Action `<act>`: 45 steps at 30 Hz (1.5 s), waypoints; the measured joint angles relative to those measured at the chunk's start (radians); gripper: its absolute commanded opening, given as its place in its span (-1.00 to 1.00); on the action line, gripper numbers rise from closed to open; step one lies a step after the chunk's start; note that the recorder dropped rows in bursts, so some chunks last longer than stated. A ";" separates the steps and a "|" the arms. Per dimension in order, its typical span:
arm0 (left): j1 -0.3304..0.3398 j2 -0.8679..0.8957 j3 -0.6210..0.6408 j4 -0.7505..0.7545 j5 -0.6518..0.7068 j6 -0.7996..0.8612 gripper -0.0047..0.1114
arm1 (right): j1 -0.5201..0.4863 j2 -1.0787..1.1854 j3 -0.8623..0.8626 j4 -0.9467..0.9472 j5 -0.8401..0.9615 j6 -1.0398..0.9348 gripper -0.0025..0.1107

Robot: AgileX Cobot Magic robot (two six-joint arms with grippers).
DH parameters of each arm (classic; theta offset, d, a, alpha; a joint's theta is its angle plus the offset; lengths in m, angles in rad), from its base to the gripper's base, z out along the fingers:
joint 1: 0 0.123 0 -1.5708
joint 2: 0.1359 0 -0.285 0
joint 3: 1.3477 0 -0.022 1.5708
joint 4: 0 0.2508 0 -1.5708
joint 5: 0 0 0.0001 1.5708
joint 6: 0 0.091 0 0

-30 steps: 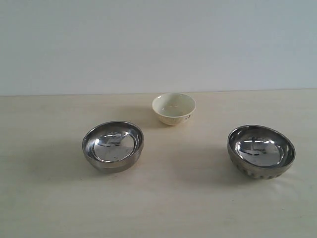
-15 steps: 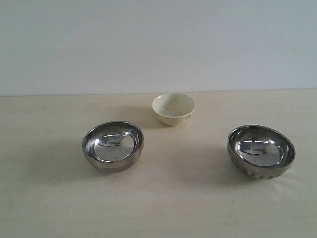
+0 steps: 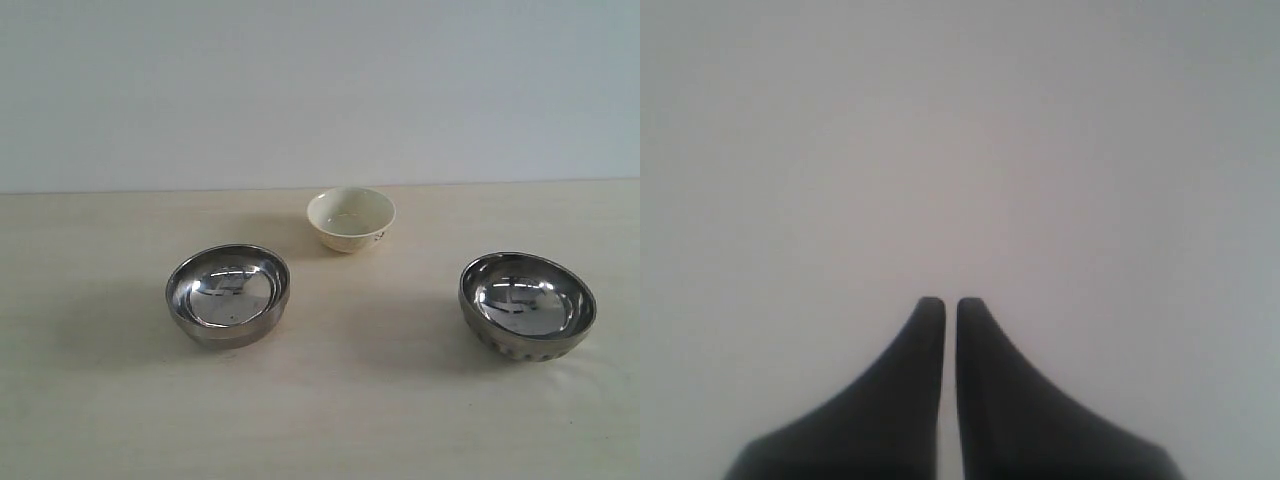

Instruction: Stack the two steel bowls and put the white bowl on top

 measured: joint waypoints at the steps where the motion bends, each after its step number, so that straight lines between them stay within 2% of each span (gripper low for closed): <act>1: 0.000 0.049 -0.019 0.005 0.006 0.016 -0.85 | 0.000 0.000 0.000 0.000 0.000 0.000 -0.96; 4: 0.000 0.184 -0.088 0.011 0.052 0.076 -0.85 | 0.000 0.000 0.000 0.000 0.000 0.000 -0.96; 12: 0.000 0.564 -0.273 0.037 0.313 0.099 -0.85 | 0.000 0.000 0.000 0.000 0.000 0.000 -0.96; 15: 0.000 0.698 -0.321 0.037 0.375 0.099 -0.76 | 0.000 0.000 0.000 0.000 0.000 0.000 -0.96; 18: 0.000 0.803 -0.367 0.037 0.423 0.099 -0.42 | 0.000 0.000 0.000 0.000 0.000 0.000 -0.96; 21: 0.000 0.882 -0.415 0.035 0.469 0.099 0.17 | 0.000 0.000 0.000 0.000 0.000 0.000 -0.96; 22: 0.000 0.905 -0.431 0.029 0.486 0.099 0.42 | 0.000 0.000 0.000 0.000 0.000 0.000 -0.96; 24: -0.001 0.944 -0.458 0.008 0.518 0.111 0.63 | 0.000 0.000 0.000 0.000 0.000 0.000 -0.96; 27: -0.014 0.992 -0.498 -0.043 0.569 0.161 0.59 | 0.000 0.000 0.000 0.000 0.000 0.000 -0.96; 34: -0.104 1.123 -0.597 -0.165 0.684 0.318 0.57 | 0.000 0.000 0.000 0.000 0.000 0.000 -0.96; 38: -0.168 1.212 -0.608 -0.176 0.694 0.364 0.57 | 0.000 0.000 0.000 0.000 0.000 0.000 -0.96; 45: -0.225 1.345 -0.610 -0.178 0.690 0.384 0.57 | 0.000 0.000 0.000 0.000 0.000 0.000 -0.96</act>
